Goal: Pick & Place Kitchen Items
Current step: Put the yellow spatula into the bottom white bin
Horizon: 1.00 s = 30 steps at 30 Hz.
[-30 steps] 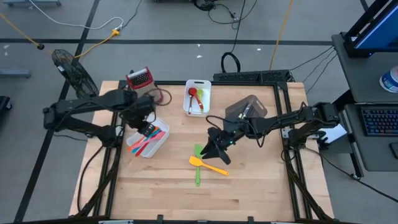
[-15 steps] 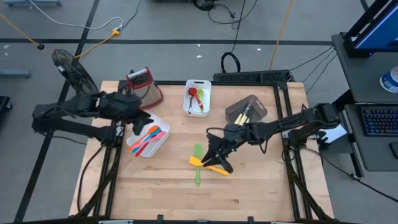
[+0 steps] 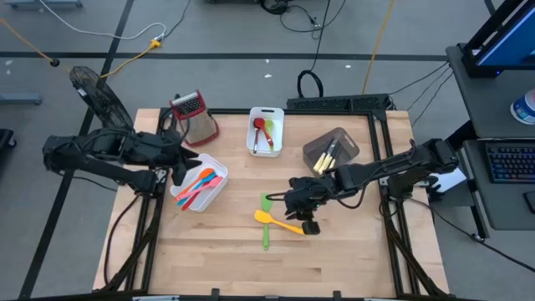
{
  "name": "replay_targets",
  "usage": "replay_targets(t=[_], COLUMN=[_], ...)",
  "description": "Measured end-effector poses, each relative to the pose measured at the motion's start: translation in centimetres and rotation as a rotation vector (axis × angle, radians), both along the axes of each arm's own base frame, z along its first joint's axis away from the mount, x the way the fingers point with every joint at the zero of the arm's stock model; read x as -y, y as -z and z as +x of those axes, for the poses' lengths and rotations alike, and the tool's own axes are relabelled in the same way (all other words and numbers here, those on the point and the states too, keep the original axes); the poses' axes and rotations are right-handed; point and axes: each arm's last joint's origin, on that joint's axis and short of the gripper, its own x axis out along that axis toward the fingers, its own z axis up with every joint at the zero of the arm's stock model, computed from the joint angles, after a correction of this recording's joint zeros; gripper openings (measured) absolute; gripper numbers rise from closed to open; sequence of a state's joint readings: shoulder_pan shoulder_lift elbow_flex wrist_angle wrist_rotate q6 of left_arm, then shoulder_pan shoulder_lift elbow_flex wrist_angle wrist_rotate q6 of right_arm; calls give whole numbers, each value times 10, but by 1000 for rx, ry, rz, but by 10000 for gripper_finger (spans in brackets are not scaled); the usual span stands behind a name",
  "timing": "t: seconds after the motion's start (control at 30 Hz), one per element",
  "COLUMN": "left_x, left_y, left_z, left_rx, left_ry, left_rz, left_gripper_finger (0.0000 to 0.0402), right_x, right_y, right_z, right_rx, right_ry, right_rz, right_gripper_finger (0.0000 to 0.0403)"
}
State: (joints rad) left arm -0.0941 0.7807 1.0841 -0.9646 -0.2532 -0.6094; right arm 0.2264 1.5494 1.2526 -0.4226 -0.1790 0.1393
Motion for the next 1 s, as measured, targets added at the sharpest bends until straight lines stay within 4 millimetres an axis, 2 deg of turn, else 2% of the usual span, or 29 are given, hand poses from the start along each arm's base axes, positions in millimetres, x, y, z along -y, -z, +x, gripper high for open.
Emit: replay_targets(t=[0.13, 0.3, 0.57, 0.7, 1.0], left_x=[2, 3, 3, 3, 3], left_y=[0, 0, 1, 0, 1], left_z=[0, 0, 1, 1, 1], left_rx=[0, -3, -10, -12, -18], left_ry=[1, 13, 24, 30, 45], left_rz=[26, 35, 50, 57, 76], left_gripper_finger=[163, 163, 163, 163, 163], right_x=[-1, -3, -12, -16, -18], right_y=[8, 14, 36, 53, 67], right_z=[-2, -5, 0, 5, 10], right_rx=[-68, -141, -239, -320, -399], right_ry=[2, -13, -43, -21, 86], right_rz=[-10, 8, 11, 39, 101], right_gripper_finger=[88, 140, 210, 222, 216])
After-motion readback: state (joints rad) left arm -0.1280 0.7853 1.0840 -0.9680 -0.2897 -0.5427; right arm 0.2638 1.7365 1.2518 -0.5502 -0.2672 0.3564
